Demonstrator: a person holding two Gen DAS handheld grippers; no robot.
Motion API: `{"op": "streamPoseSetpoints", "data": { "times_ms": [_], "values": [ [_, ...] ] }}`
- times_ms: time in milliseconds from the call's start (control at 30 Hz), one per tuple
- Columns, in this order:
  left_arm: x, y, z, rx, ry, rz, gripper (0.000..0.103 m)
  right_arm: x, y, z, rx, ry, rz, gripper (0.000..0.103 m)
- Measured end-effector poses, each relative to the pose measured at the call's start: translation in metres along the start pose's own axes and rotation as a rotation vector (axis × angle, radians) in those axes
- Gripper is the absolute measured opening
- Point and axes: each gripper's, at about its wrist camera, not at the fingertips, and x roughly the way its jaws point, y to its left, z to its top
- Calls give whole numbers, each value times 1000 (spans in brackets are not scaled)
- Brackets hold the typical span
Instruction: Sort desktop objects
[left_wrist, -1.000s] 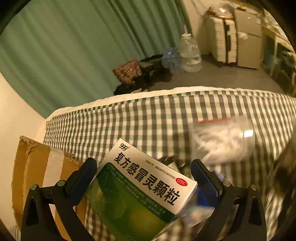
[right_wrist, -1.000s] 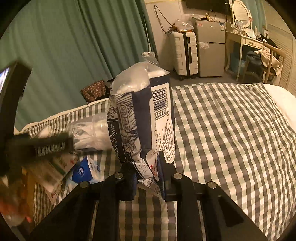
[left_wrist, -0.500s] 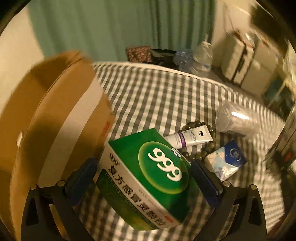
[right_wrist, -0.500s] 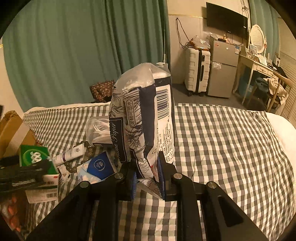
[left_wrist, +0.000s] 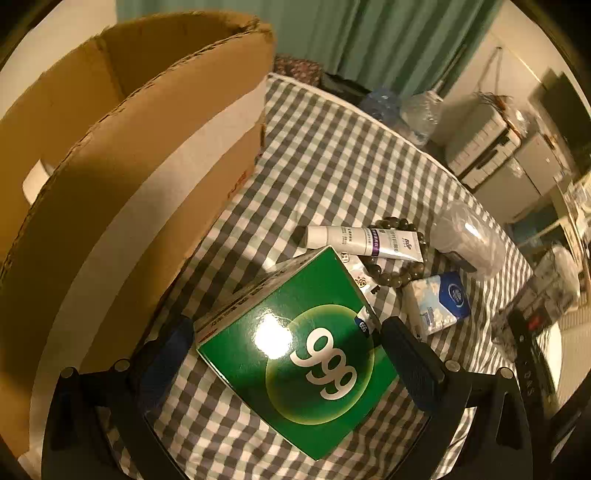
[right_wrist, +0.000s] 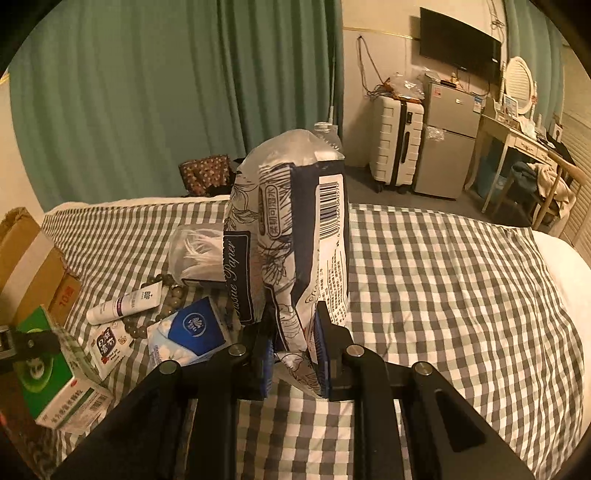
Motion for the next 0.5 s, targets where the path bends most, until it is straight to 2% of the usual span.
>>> {"op": "streamPoseSetpoints", "data": {
  "times_ms": [133,267,400,500],
  "values": [
    [1,2,1,4,-24,1,103,-2,0,-1,0,3,4,18],
    [21,-14,20,55,-95,29,103,-10,3,1,-34,-36,-34,18],
    [26,-39,27,190,-81,126,103,-10,4,1,-44,-39,-46,18],
    [22,-51,18,315,-62,122,103,-6,0,1,-33,-30,-47,18]
  ]
}}
